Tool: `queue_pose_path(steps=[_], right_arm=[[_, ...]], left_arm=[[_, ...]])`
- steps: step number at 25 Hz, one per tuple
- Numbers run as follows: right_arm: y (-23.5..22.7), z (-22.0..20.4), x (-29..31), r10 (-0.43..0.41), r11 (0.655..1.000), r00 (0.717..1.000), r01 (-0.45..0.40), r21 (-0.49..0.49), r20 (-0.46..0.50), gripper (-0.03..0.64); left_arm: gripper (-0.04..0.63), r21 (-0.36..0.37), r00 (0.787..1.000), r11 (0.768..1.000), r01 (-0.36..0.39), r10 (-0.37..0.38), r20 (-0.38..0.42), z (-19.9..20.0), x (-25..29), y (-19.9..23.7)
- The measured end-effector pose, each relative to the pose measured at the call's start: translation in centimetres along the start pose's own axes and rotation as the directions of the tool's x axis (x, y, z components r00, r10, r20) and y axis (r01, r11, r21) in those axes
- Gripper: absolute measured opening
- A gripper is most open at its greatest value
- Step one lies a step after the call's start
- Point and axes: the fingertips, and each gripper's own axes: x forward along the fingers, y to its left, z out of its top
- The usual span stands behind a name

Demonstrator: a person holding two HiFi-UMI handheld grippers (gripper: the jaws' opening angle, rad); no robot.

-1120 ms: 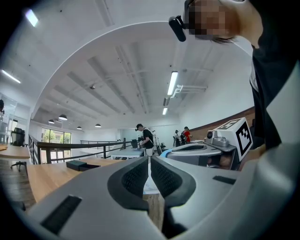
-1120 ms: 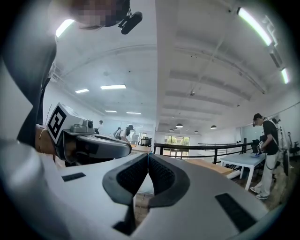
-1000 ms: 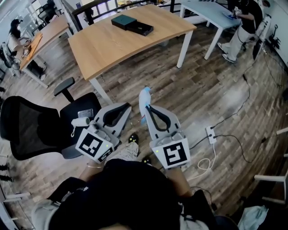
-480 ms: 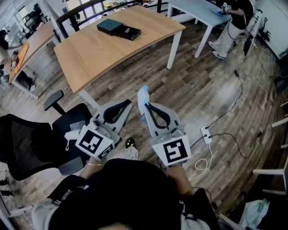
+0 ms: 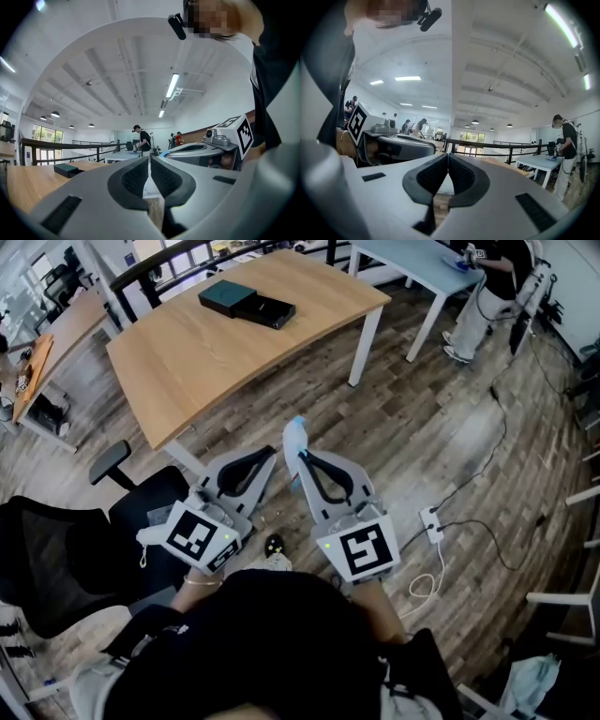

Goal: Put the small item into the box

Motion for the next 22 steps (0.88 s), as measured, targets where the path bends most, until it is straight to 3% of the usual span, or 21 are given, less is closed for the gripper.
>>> queue_pose_path(steps=[10, 17, 22], right_arm=[[-2.2, 0.1, 5.7, -0.055, 0.998, 0.998, 0.055, 0.015, -0.033, 0.025], [-2.5, -0.3, 10.5, -0.051, 0.994, 0.998, 0.055, 0.098, -0.040, 0.025], [-2.4, -0.9, 12.9, -0.049, 0.990, 0.998, 0.053, 0.130, -0.035, 0.025]], left_arm=[[0.025, -0.011, 1.000, 1.000, 0.010, -0.010, 0.009, 0.0, 1.6, 6.5], [0.025, -0.032, 1.000, 0.999, 0.015, -0.015, 0.020, -0.9, 1.6, 11.9], [0.025, -0.086, 0.999, 0.996, 0.022, -0.019, 0.040, -1.5, 1.4, 14.4]])
